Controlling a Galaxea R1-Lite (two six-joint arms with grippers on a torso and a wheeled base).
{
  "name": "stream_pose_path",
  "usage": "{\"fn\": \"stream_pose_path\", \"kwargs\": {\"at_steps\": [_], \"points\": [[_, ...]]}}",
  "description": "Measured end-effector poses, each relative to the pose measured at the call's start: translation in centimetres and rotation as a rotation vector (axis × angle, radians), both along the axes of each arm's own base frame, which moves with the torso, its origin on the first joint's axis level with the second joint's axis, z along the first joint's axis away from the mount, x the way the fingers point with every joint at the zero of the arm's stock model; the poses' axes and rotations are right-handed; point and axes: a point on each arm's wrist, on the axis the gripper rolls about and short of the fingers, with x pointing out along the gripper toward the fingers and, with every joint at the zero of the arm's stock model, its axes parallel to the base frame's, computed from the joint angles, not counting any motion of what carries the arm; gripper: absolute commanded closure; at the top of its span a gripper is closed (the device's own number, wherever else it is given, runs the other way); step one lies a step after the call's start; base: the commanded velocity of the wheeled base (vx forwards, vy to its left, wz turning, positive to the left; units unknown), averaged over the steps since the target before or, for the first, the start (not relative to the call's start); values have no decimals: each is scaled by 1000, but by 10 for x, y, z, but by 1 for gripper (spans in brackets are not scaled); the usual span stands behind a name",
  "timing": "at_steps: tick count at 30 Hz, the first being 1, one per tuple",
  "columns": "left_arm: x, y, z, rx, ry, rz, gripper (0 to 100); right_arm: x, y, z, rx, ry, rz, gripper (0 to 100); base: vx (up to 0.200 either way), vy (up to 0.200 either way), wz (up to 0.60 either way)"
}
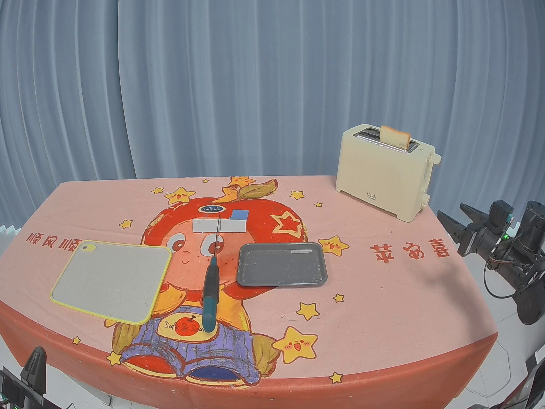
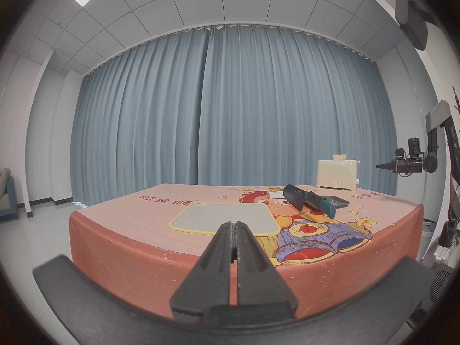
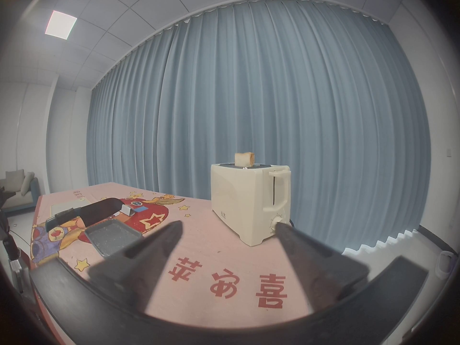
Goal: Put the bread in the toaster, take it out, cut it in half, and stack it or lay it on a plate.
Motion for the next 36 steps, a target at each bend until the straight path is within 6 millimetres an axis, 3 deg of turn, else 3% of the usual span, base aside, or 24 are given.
{"fn": "stream_pose_path", "kwargs": {"at_steps": [15,25,28,36], "points": [[0,0,0,0,0,0,100,12,-8,-30,-13,113,-25,100,0,0,0],[0,0,0,0,0,0,100,29,-12,-37,-5,122,-34,100,0,0,0],[0,0,0,0,0,0,100,40,-13,-35,-6,108,-37,100,0,0,0],[0,0,0,0,0,0,100,91,-24,-21,-9,85,-68,100,0,0,0]]}}
